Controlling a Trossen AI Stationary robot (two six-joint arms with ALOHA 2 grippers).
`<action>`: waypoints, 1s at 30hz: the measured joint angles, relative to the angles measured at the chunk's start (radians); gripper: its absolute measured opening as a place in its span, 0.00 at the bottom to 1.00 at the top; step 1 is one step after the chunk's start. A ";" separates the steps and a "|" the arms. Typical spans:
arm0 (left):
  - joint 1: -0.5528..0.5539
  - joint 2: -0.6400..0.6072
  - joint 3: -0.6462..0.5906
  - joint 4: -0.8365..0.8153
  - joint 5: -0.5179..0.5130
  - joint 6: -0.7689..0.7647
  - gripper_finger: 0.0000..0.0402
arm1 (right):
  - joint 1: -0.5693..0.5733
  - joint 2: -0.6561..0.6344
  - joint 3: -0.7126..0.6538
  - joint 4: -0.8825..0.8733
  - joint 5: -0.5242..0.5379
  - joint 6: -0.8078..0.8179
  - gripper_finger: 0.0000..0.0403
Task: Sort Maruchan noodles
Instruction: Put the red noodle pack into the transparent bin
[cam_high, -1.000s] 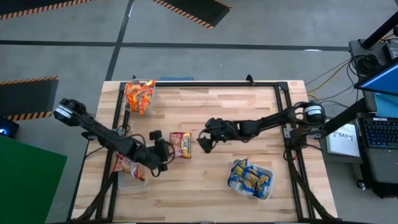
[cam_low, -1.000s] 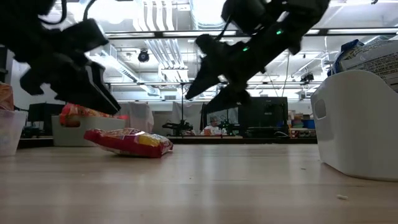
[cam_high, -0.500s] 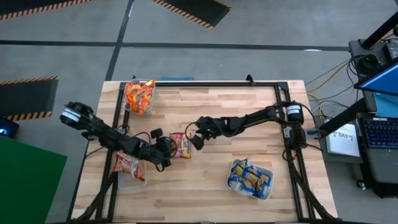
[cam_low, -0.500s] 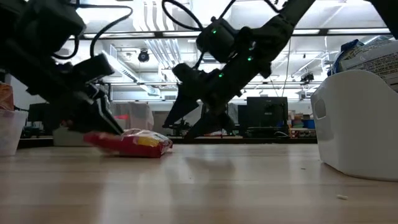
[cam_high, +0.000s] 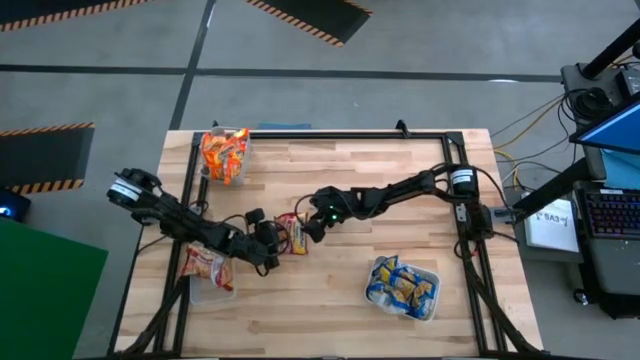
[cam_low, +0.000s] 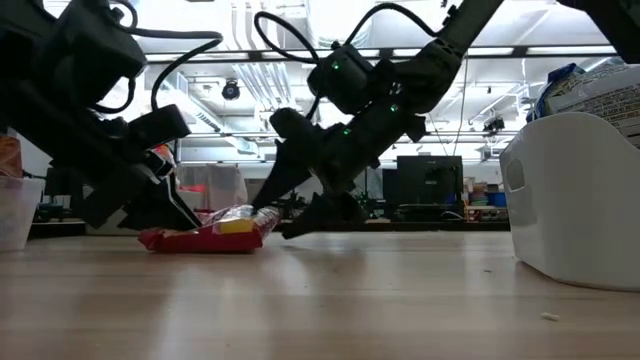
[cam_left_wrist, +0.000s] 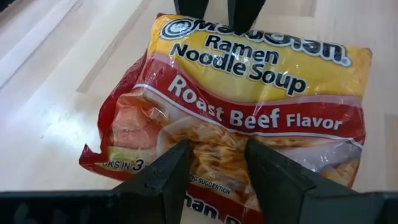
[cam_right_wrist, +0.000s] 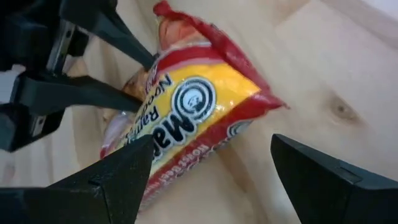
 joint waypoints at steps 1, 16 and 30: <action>0.000 -0.006 0.000 -0.004 0.000 0.001 0.37 | 0.000 0.000 0.002 -0.001 -0.006 -0.001 0.78; 0.001 -0.009 -0.004 0.028 0.007 0.005 0.37 | 0.000 0.076 0.042 0.148 -0.034 -0.028 0.75; 0.001 -0.008 -0.004 0.047 -0.001 0.005 0.37 | -0.001 0.094 0.042 0.226 -0.050 -0.019 0.43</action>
